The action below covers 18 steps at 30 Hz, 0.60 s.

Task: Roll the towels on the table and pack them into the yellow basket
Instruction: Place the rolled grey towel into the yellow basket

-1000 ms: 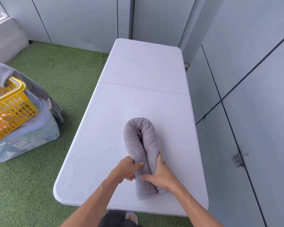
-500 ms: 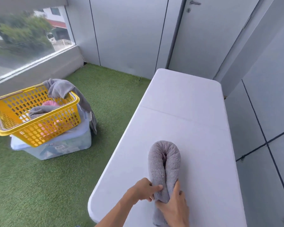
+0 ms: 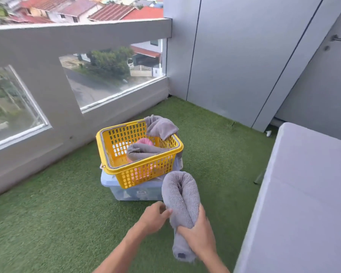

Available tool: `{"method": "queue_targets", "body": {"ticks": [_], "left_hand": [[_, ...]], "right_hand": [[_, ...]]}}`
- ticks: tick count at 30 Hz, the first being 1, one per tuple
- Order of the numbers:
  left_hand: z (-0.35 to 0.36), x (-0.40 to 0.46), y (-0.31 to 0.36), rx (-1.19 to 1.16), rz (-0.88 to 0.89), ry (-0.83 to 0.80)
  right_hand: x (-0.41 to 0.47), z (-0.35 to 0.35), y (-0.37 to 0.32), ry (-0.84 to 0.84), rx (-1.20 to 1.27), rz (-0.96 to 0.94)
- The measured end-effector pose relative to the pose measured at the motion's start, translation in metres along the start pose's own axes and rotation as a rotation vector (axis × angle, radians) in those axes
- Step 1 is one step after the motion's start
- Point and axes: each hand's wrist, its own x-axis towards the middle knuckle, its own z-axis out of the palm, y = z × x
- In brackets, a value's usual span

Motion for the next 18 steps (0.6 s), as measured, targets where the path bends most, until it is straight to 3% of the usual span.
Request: {"method": "queue_targets", "body": {"ticks": [3,7,13,18], "left_hand": [[-0.061,0.025,-0.039,0.025,0.022,0.223],[-0.115,0.069,-0.075,0.239,0.035,0.446],[-0.171,0.158,-0.111,0.401,0.017,0.538],[-0.216,0.258,-0.142,0.456,-0.083,0.521]], "right_hand": [[0.032,0.036,-0.059,-0.036,-0.008,-0.045],[0.089,0.065,-0.123,-0.064,-0.044,-0.091],[0.195,0.102,-0.195,-0.073,-0.132,-0.158],[0.309,0.13,-0.243,-0.114,-0.276,-0.173]]}}
